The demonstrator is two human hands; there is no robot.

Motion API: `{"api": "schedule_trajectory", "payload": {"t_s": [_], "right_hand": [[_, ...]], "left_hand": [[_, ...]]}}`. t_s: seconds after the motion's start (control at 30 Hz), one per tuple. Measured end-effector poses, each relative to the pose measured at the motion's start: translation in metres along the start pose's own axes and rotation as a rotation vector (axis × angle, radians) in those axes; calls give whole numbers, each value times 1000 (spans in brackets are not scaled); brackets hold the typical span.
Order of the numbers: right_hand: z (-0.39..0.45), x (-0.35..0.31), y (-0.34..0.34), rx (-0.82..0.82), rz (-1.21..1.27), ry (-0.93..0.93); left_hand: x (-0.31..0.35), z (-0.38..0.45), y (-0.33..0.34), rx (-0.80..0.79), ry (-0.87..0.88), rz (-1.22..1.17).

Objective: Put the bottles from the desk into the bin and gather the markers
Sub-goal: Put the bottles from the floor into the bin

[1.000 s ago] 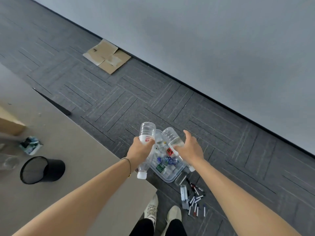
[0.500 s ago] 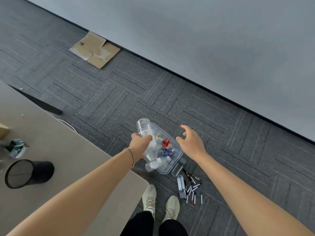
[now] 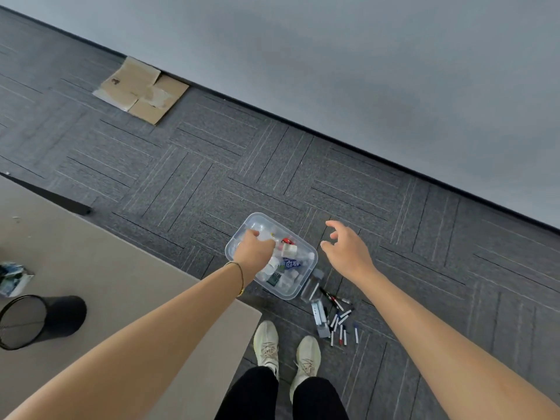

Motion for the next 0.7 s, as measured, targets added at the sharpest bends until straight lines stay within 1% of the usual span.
{"api": "schedule_trajectory", "payload": {"t_s": [0.13,0.3,0.37,0.5,0.7], "right_hand": [[-23,22,-11,40,8,2],[-50,72,-22,68,43,54],[-60,99,-22,70,67,82],[-73,160,-12,50,98,115],[-52,271,38,56,137,210]], "left_hand": [[6,-12,32,-36,61,108],[6,-37,91,-103,136,269],[2,-45,117,-113,163,335],[-18,-49,169,-127,165,422],[-79,-8,261,-181,144,527]]}}
Point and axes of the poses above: each hand's wrist, its own z-axis towards the middle knuckle, its own y-axis out of the palm, x = y × z, the point moved 4 cm from there along z, towards the middle knuckle, and after that the axes turned 5 degrees about z, right-handed, at the moved point
